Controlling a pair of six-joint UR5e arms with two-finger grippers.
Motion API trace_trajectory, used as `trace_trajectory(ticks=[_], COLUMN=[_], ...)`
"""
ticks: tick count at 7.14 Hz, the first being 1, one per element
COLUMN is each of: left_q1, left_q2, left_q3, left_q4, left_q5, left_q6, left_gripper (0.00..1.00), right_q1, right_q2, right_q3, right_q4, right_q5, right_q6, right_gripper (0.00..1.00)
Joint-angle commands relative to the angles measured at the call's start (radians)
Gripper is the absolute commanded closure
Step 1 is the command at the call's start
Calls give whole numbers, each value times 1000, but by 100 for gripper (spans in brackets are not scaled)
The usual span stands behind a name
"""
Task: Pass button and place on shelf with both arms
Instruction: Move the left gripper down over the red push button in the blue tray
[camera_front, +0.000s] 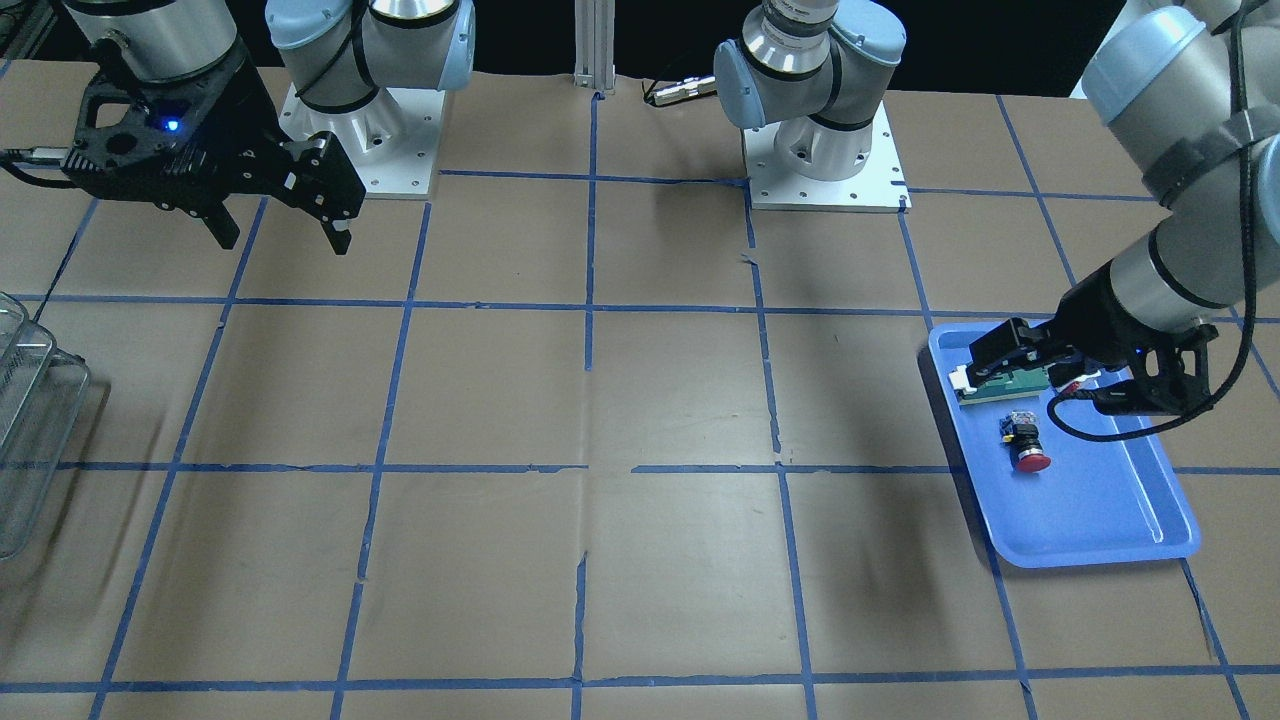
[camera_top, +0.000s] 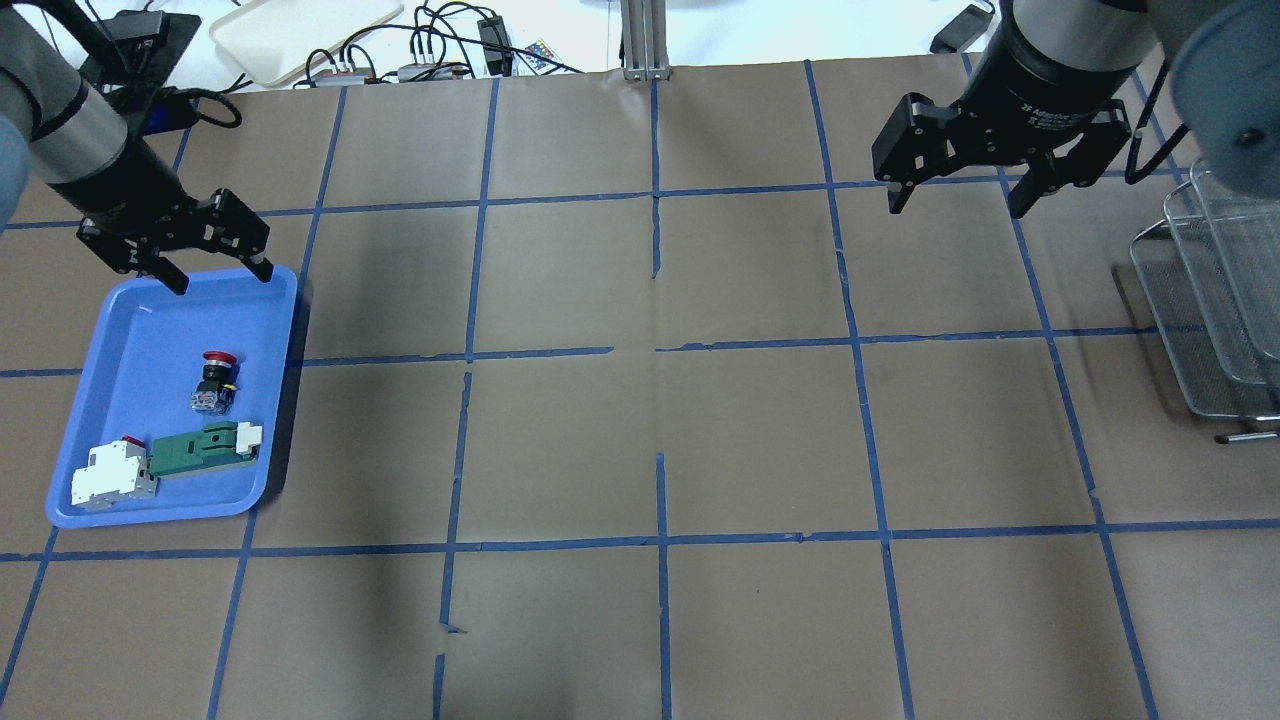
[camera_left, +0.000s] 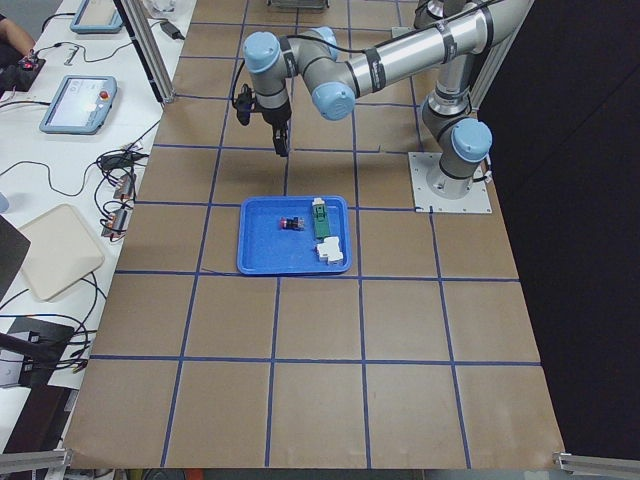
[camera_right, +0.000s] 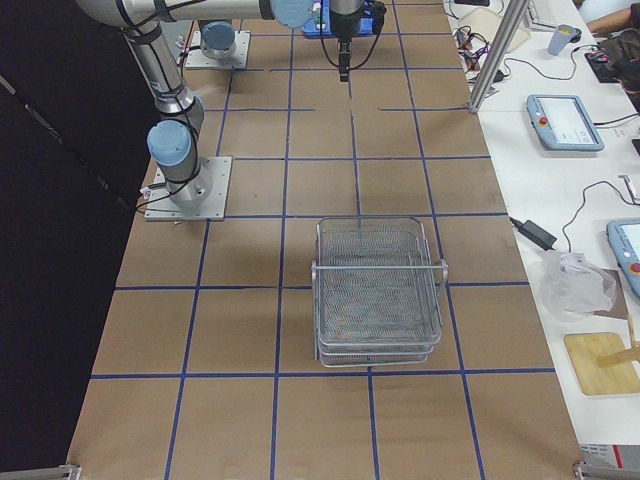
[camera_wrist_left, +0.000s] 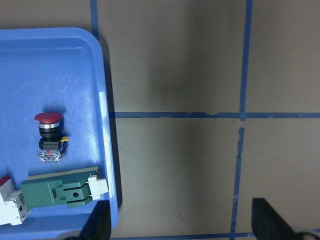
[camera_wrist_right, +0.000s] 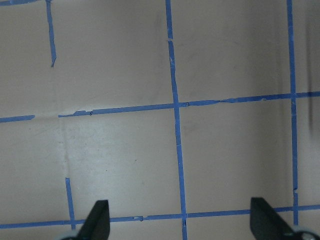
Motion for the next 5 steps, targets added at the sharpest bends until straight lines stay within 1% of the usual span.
trace_trajectory(ticks=[1,2,4,5], left_q1=[104,153,163,164], left_q2=[-56,-93,-153,-174], left_q3=[-107,-148,-169,-164], left_q4=[178,231,288,288], left_q5=[1,18,53,68], left_q6=[153,213,217,217], left_gripper=[0,0,0,0], right_q1=[2,2,2,2], right_q2=[0,0,0,0], right_q3=[0,0,0,0], right_q4=[0,0,2,2], right_q5=[3,3,3,1], right_q6=[0,0,0,0], right_gripper=[0,0,0,0])
